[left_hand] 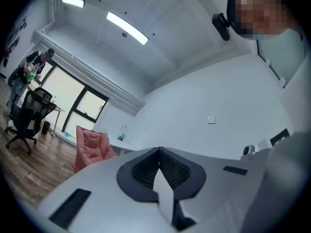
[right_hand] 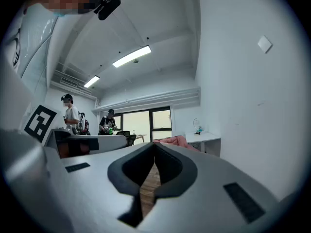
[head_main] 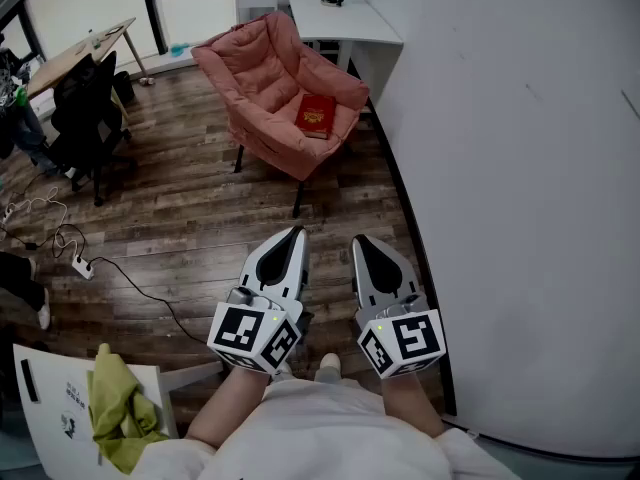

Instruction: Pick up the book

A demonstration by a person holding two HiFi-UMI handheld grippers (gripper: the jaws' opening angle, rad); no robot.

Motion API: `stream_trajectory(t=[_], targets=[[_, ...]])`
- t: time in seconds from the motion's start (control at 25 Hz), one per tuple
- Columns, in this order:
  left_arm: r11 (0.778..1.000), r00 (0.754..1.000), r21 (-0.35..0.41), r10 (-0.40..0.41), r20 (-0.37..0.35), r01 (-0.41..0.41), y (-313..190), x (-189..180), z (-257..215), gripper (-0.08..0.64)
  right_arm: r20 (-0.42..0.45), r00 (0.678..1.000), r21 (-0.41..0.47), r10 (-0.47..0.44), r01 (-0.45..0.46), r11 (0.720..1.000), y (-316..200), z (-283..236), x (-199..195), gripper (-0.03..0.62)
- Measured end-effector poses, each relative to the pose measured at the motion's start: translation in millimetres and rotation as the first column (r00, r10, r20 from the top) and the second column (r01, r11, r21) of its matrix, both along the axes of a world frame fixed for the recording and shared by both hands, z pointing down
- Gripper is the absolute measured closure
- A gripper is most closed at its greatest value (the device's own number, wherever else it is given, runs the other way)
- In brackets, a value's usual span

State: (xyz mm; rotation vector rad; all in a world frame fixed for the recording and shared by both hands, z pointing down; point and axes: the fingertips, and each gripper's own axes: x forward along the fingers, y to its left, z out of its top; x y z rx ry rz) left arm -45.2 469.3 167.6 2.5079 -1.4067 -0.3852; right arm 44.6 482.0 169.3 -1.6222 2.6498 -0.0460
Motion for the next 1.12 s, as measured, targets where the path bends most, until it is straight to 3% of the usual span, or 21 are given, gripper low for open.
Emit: stream_trajectory(t=[1.12], targets=[[1.000,1.000,-0.022,0.006,0.009,-0.006,4,-38,17,0.557,0.040,0.997,0.027,0.066,-0.067,0.997,10,9,-30,0.565]])
